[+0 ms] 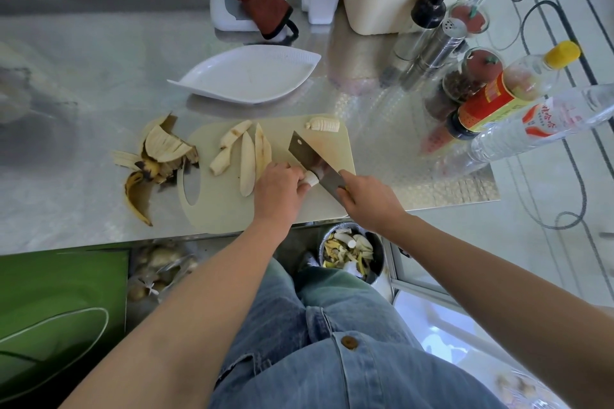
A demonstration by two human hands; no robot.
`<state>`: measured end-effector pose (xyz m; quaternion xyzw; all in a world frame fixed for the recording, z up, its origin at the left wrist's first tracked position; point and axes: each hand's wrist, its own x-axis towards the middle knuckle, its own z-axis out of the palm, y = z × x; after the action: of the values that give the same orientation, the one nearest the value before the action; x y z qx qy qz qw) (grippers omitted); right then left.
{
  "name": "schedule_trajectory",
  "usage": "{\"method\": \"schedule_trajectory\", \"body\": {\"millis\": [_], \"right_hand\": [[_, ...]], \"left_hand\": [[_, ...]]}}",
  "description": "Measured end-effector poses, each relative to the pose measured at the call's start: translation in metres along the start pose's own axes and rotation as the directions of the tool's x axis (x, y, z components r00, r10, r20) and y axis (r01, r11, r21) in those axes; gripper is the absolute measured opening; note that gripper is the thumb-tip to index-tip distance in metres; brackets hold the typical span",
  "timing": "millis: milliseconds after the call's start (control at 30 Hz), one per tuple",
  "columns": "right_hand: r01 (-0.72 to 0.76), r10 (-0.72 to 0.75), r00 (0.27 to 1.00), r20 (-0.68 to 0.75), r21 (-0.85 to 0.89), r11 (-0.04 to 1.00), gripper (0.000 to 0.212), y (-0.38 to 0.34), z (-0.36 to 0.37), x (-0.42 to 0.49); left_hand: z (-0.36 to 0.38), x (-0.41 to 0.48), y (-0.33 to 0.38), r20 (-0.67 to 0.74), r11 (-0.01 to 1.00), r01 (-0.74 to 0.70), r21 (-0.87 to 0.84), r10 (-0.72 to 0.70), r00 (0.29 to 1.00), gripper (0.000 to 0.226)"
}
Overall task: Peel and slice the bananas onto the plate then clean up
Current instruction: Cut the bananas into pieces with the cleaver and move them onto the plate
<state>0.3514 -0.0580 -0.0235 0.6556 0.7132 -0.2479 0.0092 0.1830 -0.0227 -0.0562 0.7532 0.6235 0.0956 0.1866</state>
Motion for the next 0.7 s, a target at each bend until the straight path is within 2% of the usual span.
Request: {"method": "schedule_trajectory", "body": {"millis": [233, 700], "right_hand": [[0.046, -0.039, 0.996, -0.083, 0.083, 0.995, 0.013, -0.001, -0.012, -0.003], [-0.006, 0.006, 1.0, 0.003, -0.023, 1.0, 0.015, -0.006, -0.001, -0.001]], "left_hand": [[-0.002, -0.002, -0.006, -0.016, 1.0, -0.018, -0.023, 0.018, 1.0, 0.016], [0.001, -0.002, -0.004, -0.033, 0.999, -0.027, -0.036, 0.026, 0.999, 0.013]]}}
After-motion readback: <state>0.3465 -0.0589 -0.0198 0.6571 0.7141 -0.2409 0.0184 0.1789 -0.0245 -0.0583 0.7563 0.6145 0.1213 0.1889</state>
